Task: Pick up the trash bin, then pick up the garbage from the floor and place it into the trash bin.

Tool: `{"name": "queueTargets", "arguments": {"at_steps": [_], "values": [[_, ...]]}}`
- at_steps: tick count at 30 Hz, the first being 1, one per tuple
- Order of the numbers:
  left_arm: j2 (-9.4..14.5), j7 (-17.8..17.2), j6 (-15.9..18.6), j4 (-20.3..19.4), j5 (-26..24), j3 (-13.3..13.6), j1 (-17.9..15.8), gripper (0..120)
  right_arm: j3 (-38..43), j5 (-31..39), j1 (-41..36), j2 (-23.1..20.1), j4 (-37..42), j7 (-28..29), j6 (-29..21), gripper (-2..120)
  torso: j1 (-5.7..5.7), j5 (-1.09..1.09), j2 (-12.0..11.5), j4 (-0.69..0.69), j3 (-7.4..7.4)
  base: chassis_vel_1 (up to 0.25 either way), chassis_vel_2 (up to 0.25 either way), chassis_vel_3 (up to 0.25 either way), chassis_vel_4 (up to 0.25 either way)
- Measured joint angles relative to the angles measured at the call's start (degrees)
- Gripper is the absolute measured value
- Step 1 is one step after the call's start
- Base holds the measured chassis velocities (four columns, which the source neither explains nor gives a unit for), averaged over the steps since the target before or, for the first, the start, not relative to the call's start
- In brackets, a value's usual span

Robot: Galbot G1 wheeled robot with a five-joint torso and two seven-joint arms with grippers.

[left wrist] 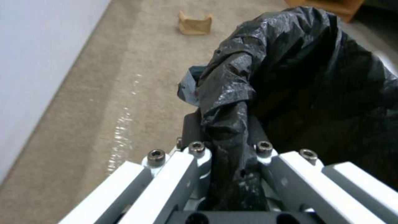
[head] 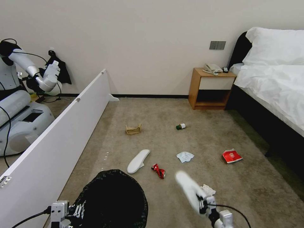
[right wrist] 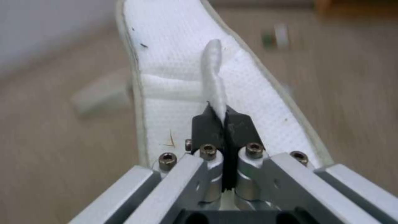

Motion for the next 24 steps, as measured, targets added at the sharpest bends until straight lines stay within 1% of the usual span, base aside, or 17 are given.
{"name": "queueTargets", "arguments": {"at_steps": [1,3,8,9,11,12,13,14,15,16,17,18,19,20,21,22,24], "values": [[0.0,0.0,0.0,0.0,0.0,0.0,0.0,5,0.0,0.0,0.0,0.0,0.0,0.0,0.0,0,0.0,0.0,0.0,0.0,0.0,0.0,0.0,0.0,0.0],[1.2,-0.7,1.3,-0.3,-2.5,0.3,-0.2,5,-0.6,6.6,-0.5,-1.6,7.0,-2.5,3.4,0,0.0,0.01,0.0,0.01,0.0,0.0,0.0,0.0,0.0],[1.8,-1.1,2.0,-0.3,-3.8,0.7,-0.2,5,-2.7,11.1,-0.6,-4.0,12.0,-3.5,4.9,0,0.0,0.01,0.0,0.01,0.0,0.0,0.0,0.0,0.0],[2.0,-1.2,2.3,-0.1,-4.2,1.1,-0.2,5,-4.7,13.3,-0.3,-6.3,15.1,-3.6,5.6,0,0.0,0.01,0.0,0.01,0.0,0.0,0.0,0.0,0.0],[2.0,-1.3,2.4,-0.1,-4.2,1.3,-0.3,5,-5.4,13.8,-0.2,-7.1,16.0,-3.6,5.7,0,0.0,0.01,0.0,0.01,0.0,0.0,0.0,0.0,0.0],[2.2,-1.5,2.8,0.1,-4.3,1.8,-0.6,5,-8.6,16.2,0.7,-11.0,20.6,-1.9,5.9,0,0.0,0.0,0.0,0.01,0.0,0.0,0.0,0.0,0.0],[2.2,-1.5,2.8,0.1,-4.3,1.8,-0.6,5,-8.6,16.2,0.7,-11.0,20.6,-1.9,5.9,0,0.0,0.0,0.0,0.01,0.0,0.0,0.0,0.0,0.0],[2.2,-1.6,3.0,0.1,-4.4,1.9,-0.8,5,-10.0,18.1,1.1,-12.9,22.8,-0.8,5.7,0,0.0,0.02,0.0,0.0,0.0,0.0,0.0,0.0,0.0],[2.3,-1.6,3.3,0.1,-4.6,2.0,-0.9,5,-11.8,23.1,1.8,-17.1,27.2,1.0,4.7,0,0.0,0.01,0.0,0.01,0.0,0.0,0.0,0.0,0.0],[2.4,-1.6,3.3,0.1,-4.6,2.0,-1.0,5,-12.2,26.0,2.1,-19.4,29.1,1.6,4.3,0,0.0,-0.01,0.0,0.01,0.0,0.0,0.0,0.0,0.0],[2.4,-1.6,3.3,0.1,-4.6,2.0,-1.0,5,-12.2,26.0,2.1,-19.4,29.1,1.6,4.3,0,0.0,-0.01,0.0,0.01,0.0,0.0,0.0,0.0,0.0],[2.4,-1.6,3.3,0.1,-4.5,1.9,-1.0,5,-12.5,28.9,2.3,-22.4,31.1,2.8,3.9,0,0.0,0.01,0.0,0.0,0.0,0.0,0.0,0.0,0.0],[2.4,-1.6,3.3,0.1,-4.5,1.9,-1.0,5,-12.5,28.9,2.3,-22.4,31.1,2.8,3.9,0,0.0,0.01,0.0,0.0,0.0,0.0,0.0,0.0,0.0],[2.3,-1.6,3.3,0.2,-4.4,1.9,-1.0,5,-12.5,30.9,2.9,-26.0,33.0,4.1,4.0,0,0.0,-0.01,0.0,-0.01,0.0,0.0,0.0,0.0,0.0],[2.2,-1.6,3.3,0.2,-4.2,2.1,-1.0,5,-12.3,32.1,3.8,-28.1,33.6,3.9,4.3,0,0.0,0.0,0.0,0.0,0.0,0.0,0.0,0.0,0.0],[2.2,-1.6,3.3,0.2,-4.2,2.1,-1.0,5,-12.3,32.1,3.8,-28.1,33.6,3.9,4.3,0,0.0,0.0,0.0,0.0,0.0,0.0,0.0,0.0,0.0],[1.8,-1.5,3.3,0.2,-3.9,2.6,-1.0,5,-12.2,35.0,6.0,-29.2,34.1,1.5,4.7,0,0.0,0.01,0.0,0.0,0.0,0.0,0.0,0.0,0.0]]}}
